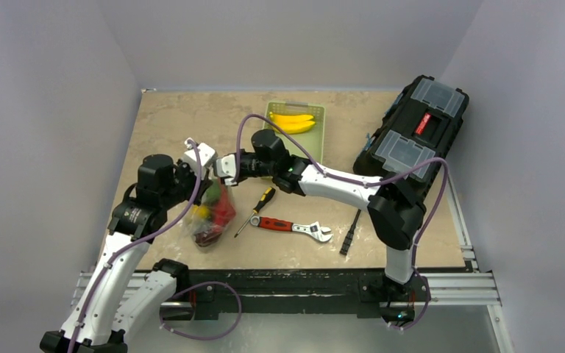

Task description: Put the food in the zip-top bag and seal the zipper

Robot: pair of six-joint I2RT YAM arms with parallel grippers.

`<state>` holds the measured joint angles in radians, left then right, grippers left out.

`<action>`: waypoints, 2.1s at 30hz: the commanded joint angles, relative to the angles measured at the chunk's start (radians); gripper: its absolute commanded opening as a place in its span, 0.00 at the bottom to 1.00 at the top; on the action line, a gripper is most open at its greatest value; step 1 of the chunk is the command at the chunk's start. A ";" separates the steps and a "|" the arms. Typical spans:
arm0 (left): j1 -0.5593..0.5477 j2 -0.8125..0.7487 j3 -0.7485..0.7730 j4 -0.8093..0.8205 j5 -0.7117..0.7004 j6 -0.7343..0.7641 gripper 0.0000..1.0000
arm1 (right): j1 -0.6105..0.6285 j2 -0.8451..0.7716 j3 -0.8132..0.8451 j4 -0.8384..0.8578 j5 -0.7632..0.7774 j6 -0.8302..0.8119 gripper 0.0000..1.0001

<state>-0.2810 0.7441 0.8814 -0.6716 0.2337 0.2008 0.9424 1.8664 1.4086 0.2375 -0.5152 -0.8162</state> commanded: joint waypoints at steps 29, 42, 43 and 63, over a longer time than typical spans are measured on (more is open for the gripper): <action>0.005 -0.190 0.027 -0.201 -0.100 -0.039 0.01 | -0.178 0.220 0.203 0.348 0.626 0.732 0.00; 0.005 -0.184 0.023 -0.151 -0.068 -0.053 0.00 | -0.201 0.080 0.049 0.399 0.237 0.669 0.50; 0.005 -0.181 0.016 -0.139 -0.049 -0.046 0.00 | -0.200 0.049 0.020 0.376 0.152 0.619 0.70; 0.005 -0.140 0.000 -0.060 0.172 0.101 0.01 | -0.051 -0.047 0.111 -0.300 -0.305 -0.249 0.91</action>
<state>-0.2718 0.6022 0.8688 -0.7887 0.3466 0.2813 0.8742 1.7840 1.4101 0.0902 -0.7555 -0.9447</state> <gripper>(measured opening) 0.060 0.926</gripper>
